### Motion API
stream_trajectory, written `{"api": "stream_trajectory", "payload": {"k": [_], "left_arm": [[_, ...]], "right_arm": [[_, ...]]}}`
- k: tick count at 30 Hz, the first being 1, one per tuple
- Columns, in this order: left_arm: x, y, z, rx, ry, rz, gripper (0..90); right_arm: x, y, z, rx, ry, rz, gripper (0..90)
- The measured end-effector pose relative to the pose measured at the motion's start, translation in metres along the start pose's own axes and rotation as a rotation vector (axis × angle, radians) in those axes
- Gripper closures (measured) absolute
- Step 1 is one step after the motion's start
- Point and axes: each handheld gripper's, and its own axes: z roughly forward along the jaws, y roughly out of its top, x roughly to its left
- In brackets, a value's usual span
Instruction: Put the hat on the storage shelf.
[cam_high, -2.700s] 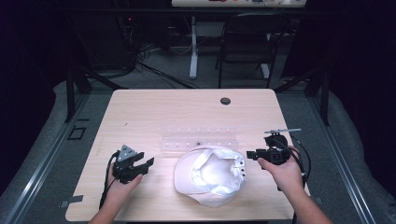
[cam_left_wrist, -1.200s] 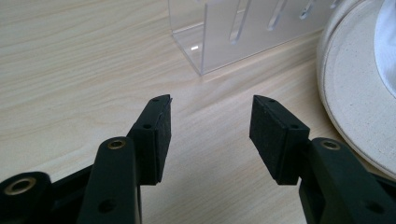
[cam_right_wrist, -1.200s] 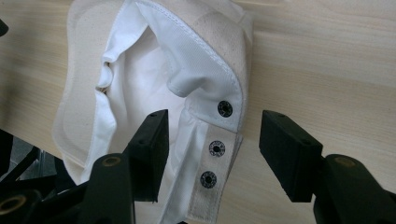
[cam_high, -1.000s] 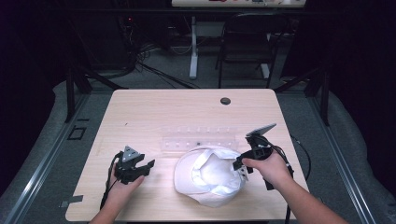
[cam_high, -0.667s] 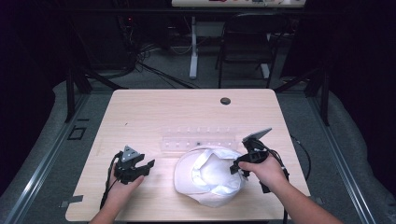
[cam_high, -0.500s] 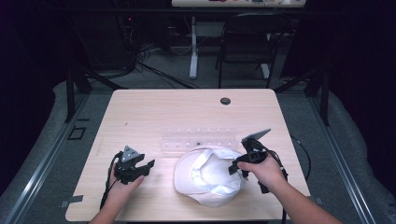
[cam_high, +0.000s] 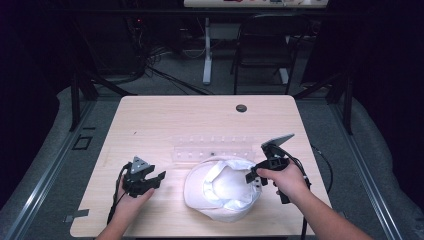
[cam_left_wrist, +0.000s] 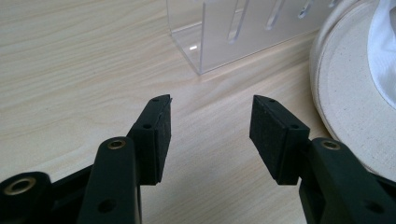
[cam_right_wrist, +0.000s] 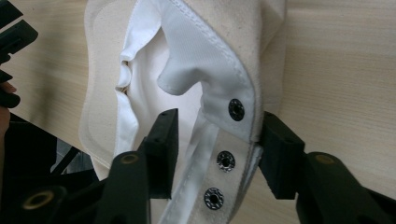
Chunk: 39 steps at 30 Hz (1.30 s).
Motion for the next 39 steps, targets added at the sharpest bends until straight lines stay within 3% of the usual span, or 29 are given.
{"api": "stream_trajectory", "payload": {"k": [3, 5, 7, 16, 17, 20, 23, 31, 35, 39], "left_arm": [[0.0, 0.0, 0.0, 0.0, 0.002, 0.001, 48.9], [0.0, 0.0, 0.0, 0.0, 0.004, 0.001, 49.0], [-0.001, 0.0, 0.0, 0.001, 0.005, 0.002, 48.9], [-0.001, 0.0, 0.001, 0.002, 0.007, 0.009, 49.0], [-0.001, 0.0, 0.001, 0.001, 0.008, 0.008, 49.0], [-0.001, 0.0, 0.001, 0.001, 0.009, 0.007, 49.0], [-0.001, 0.0, 0.001, 0.002, 0.01, 0.009, 48.9], [-0.001, -0.001, 0.001, 0.003, 0.013, 0.01, 49.0], [-0.001, -0.001, 0.001, 0.005, 0.013, 0.01, 49.0], [-0.001, -0.001, 0.001, 0.005, 0.013, 0.011, 49.0]], "right_arm": [[0.0, 0.0, 0.0, -0.007, -0.011, 0.012, 61.3], [-0.002, 0.002, -0.001, 0.028, -0.023, -0.013, 64.7], [-0.001, 0.001, 0.001, 0.012, -0.025, 0.004, 67.6], [-0.001, 0.002, -0.004, 0.03, -0.049, -0.016, 79.8], [0.001, 0.001, -0.003, 0.006, -0.052, 0.005, 80.3], [0.0, 0.002, -0.006, 0.029, -0.062, -0.014, 81.0], [0.003, 0.003, -0.007, 0.009, -0.074, 0.005, 81.3], [0.007, 0.005, -0.014, 0.007, -0.119, -0.031, 81.9], [0.01, 0.006, -0.02, 0.032, -0.138, -0.048, 82.1], [0.015, 0.006, -0.024, 0.0, -0.148, -0.037, 82.2]]}}
